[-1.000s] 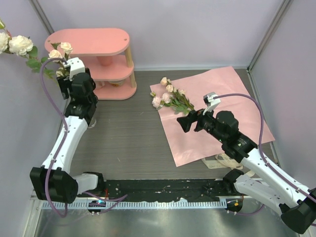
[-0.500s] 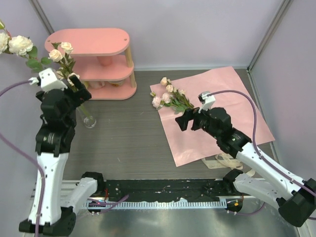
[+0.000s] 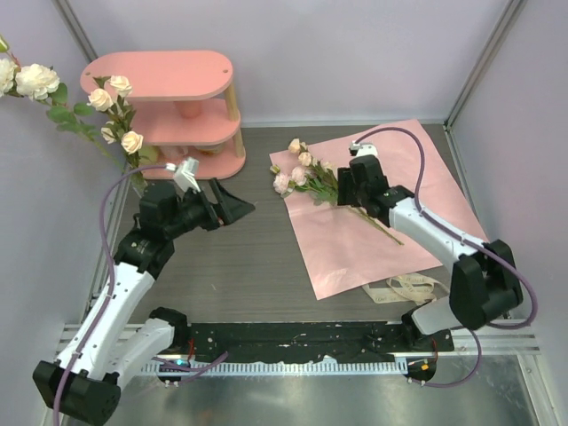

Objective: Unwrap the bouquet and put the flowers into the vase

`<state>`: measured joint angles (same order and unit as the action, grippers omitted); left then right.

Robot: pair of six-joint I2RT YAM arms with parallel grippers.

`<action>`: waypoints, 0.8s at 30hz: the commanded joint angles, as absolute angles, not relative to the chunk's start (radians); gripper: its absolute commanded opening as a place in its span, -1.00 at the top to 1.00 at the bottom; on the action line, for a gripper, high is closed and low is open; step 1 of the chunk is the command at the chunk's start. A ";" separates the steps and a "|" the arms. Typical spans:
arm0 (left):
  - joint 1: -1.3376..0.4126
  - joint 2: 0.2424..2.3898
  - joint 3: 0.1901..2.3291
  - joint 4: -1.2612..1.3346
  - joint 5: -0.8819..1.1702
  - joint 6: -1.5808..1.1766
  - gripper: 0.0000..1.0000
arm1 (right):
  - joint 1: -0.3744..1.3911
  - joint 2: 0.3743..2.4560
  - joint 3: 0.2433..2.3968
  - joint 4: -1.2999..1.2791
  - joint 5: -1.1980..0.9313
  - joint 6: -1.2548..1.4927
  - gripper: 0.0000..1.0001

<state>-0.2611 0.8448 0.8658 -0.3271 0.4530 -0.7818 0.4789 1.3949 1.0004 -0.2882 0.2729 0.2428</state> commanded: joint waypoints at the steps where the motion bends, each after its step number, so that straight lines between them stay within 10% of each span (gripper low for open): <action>1: -0.440 0.816 0.867 -0.187 0.500 -0.789 -0.74 | 0.407 1.497 1.083 -0.319 0.288 0.106 -0.17; 24: -0.520 0.799 0.870 -0.359 0.446 -0.574 -0.78 | 0.414 1.773 1.135 -0.196 0.014 -0.302 0.17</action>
<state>-0.5163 0.8215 0.8200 -0.3248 0.4622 -0.6327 0.4107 1.7569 1.0824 -0.2394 0.0521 -0.2348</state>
